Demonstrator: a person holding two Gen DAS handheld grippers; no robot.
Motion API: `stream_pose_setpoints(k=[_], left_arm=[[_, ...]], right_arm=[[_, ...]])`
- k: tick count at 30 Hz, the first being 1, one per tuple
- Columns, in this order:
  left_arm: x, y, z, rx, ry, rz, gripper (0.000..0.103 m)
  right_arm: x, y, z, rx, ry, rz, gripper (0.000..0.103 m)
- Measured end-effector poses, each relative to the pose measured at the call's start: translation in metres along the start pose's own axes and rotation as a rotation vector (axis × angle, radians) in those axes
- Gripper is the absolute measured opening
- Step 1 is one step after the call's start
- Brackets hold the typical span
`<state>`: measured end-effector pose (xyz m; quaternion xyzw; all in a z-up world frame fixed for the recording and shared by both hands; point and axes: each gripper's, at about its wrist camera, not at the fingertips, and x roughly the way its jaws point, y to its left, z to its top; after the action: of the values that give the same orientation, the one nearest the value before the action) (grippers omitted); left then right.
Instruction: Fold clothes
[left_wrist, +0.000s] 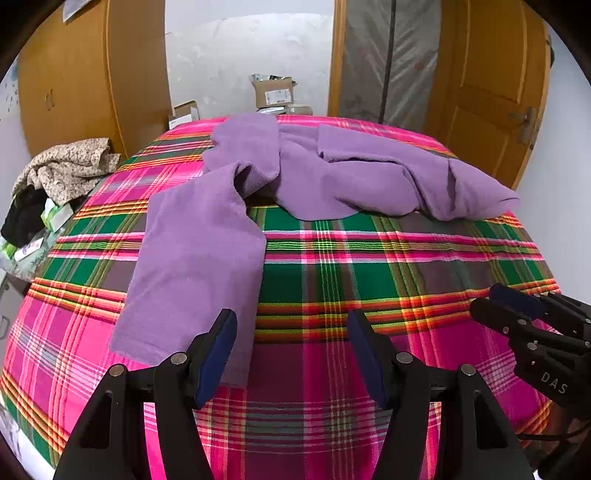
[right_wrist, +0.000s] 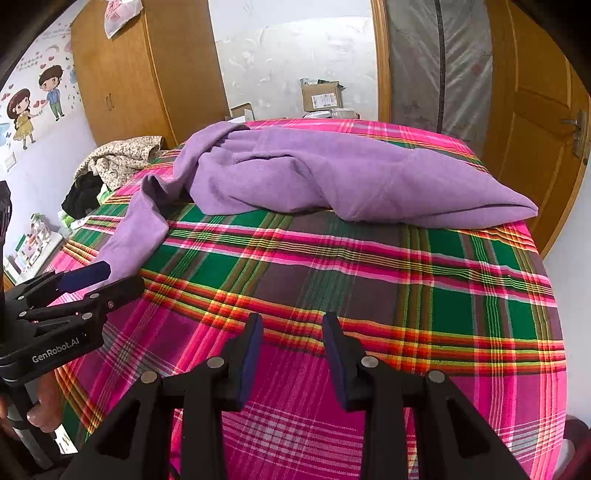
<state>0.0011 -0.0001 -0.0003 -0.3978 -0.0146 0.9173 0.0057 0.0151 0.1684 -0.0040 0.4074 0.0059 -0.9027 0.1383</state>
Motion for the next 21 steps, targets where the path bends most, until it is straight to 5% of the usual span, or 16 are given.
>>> stream_pose_setpoints(k=[21], left_arm=[[-0.009,0.004,-0.010,0.000,0.005,0.007,0.064]], right_arm=[[-0.012,0.014,-0.005,-0.028,-0.005,-0.012,0.034]])
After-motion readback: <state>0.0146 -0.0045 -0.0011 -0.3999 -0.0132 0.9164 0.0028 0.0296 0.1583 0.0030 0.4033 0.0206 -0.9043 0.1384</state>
